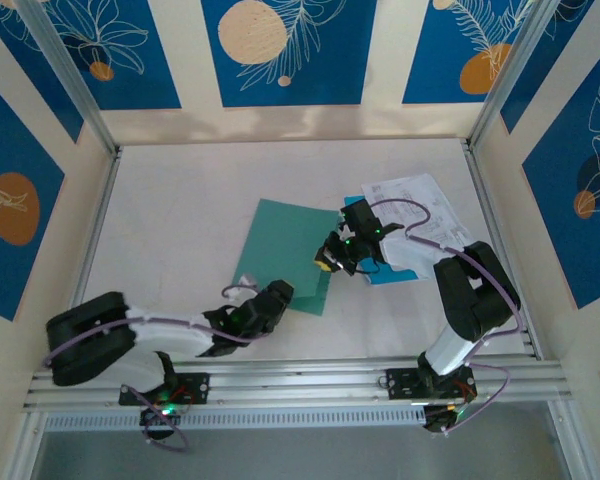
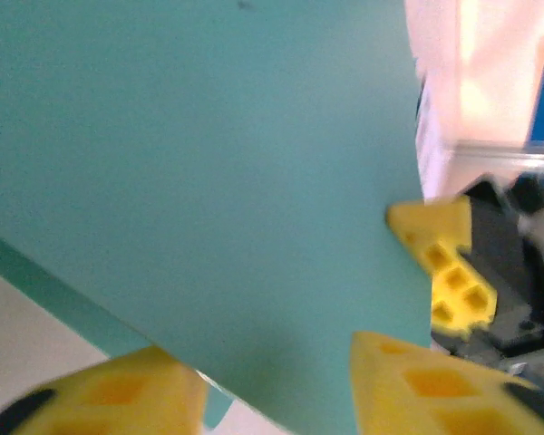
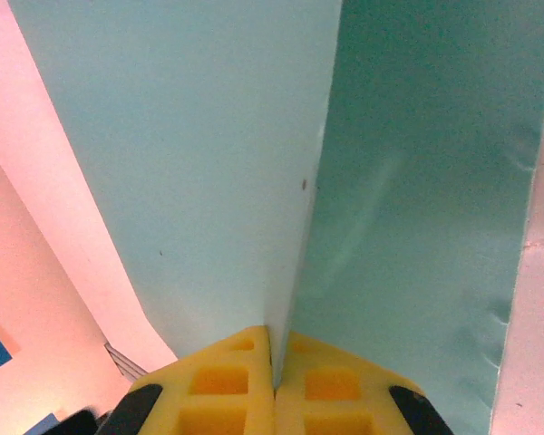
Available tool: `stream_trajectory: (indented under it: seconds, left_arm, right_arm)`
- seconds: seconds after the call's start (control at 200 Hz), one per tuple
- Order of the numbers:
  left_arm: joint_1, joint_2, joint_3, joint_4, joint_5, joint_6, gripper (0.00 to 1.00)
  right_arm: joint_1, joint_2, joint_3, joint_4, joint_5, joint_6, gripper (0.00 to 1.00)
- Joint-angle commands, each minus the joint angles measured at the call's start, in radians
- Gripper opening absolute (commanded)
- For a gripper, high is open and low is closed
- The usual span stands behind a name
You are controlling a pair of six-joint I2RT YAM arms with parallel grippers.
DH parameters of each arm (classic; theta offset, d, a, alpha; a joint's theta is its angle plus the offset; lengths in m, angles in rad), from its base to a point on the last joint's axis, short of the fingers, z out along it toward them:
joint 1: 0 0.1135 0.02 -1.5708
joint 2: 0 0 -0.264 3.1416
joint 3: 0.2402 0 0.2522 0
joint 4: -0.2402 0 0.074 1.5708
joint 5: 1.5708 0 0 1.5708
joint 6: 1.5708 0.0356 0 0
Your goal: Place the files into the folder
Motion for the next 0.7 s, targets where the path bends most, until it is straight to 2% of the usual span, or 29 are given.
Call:
stream_trajectory:
  seconds: [0.0, 0.08, 0.13, 0.245, 0.36, 0.53, 0.695]
  left_arm:
    - [-0.008, -0.104, 0.194, -0.536, 0.005, 0.248, 0.55]
    - [-0.008, -0.114, 0.275, -0.671, 0.006, 0.417, 0.63]
    - [-0.009, -0.111, 0.312, -0.700, 0.013, 0.562, 0.68]
    - [-0.010, -0.061, 0.426, -0.785, 0.046, 0.894, 0.69]
    - [-0.035, 0.007, 0.552, -0.872, 0.032, 1.131, 0.71]
    - [-0.120, 0.134, 0.712, -0.990, -0.133, 1.324, 0.75]
    - [-0.143, 0.308, 0.850, -1.162, -0.291, 1.311, 0.75]
  right_arm:
    - [0.012, -0.023, 0.046, -0.085, -0.006, -0.004, 0.00]
    - [0.019, -0.024, 0.085, -0.132, 0.010, -0.012, 0.00]
    - [0.025, -0.022, 0.115, -0.169, 0.018, -0.020, 0.00]
    - [0.038, -0.014, 0.180, -0.252, 0.038, -0.035, 0.00]
    - [0.048, 0.001, 0.242, -0.332, 0.058, -0.046, 0.00]
    - [0.052, 0.011, 0.294, -0.382, 0.056, -0.051, 0.00]
    - [0.060, 0.017, 0.335, -0.419, 0.052, -0.060, 0.00]
